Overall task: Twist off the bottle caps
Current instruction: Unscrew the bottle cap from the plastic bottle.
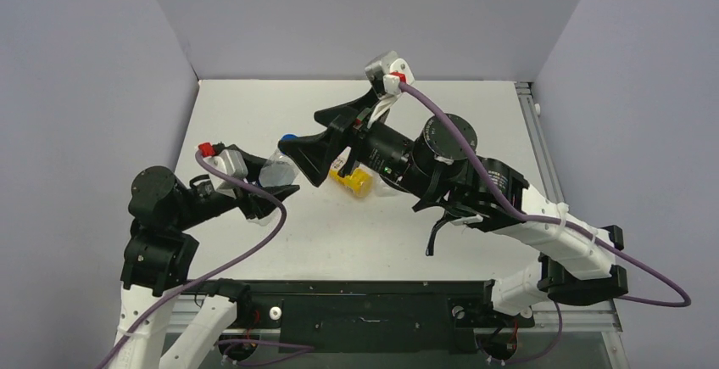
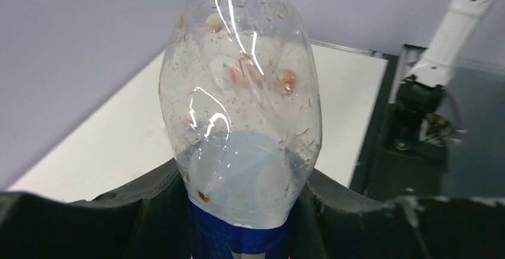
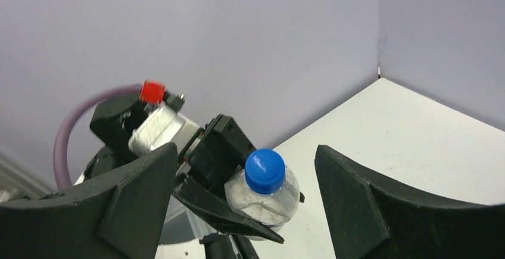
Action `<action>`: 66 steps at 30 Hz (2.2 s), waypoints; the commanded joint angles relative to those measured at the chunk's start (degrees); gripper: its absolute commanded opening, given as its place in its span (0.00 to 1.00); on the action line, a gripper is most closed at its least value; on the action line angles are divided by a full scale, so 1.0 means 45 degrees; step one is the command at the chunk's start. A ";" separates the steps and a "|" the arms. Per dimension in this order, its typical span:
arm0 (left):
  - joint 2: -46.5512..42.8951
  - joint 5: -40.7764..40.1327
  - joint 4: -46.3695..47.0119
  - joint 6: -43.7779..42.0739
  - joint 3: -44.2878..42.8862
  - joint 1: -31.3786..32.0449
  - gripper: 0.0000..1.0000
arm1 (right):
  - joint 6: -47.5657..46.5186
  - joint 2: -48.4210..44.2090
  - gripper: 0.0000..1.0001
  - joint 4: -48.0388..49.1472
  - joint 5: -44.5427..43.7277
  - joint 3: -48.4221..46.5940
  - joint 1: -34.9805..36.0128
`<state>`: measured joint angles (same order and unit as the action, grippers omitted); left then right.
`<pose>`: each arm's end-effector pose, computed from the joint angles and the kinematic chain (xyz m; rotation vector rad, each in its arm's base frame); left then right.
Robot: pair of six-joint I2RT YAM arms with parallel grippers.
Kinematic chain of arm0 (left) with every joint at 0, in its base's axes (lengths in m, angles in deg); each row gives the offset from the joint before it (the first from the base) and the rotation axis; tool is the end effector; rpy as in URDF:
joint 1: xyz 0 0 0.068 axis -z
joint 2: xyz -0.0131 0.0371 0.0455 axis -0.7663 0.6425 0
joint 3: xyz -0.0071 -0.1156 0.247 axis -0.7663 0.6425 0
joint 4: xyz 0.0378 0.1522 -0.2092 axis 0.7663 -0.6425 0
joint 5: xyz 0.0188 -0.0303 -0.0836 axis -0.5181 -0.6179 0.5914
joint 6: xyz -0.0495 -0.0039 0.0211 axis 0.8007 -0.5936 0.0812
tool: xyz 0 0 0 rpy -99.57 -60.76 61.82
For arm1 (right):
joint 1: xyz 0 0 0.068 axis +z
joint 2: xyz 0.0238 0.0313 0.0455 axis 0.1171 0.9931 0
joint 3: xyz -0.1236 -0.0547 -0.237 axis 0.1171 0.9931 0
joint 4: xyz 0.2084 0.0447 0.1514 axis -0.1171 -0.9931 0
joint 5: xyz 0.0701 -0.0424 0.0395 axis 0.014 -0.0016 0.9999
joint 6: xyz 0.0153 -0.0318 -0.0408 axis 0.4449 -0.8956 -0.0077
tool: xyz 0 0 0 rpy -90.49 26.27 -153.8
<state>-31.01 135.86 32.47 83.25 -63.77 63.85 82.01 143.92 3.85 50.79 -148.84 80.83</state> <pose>0.0960 -0.0524 0.4367 0.8828 1.3723 -0.8915 0.0778 0.2594 0.5569 -0.6361 1.4228 1.2411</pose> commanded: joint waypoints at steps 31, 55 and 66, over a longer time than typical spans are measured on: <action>-0.0953 -0.2978 0.0615 -0.1675 0.0394 -0.0025 0.08 | 0.0668 0.2750 0.47 -0.1366 -0.2662 -0.2813 0.0539; -0.1111 -0.2418 0.0410 -0.1408 0.0222 -0.0025 0.07 | 0.0736 0.2256 0.18 -0.1030 -0.3390 -0.2231 0.0424; -0.0667 0.0097 0.1183 0.1810 -0.0364 -0.0025 0.08 | -0.0621 0.0438 0.00 0.0337 0.1693 -0.0705 0.0199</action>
<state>-34.94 127.57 32.40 80.24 -61.83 63.81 82.91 152.83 -0.11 43.99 -154.74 82.43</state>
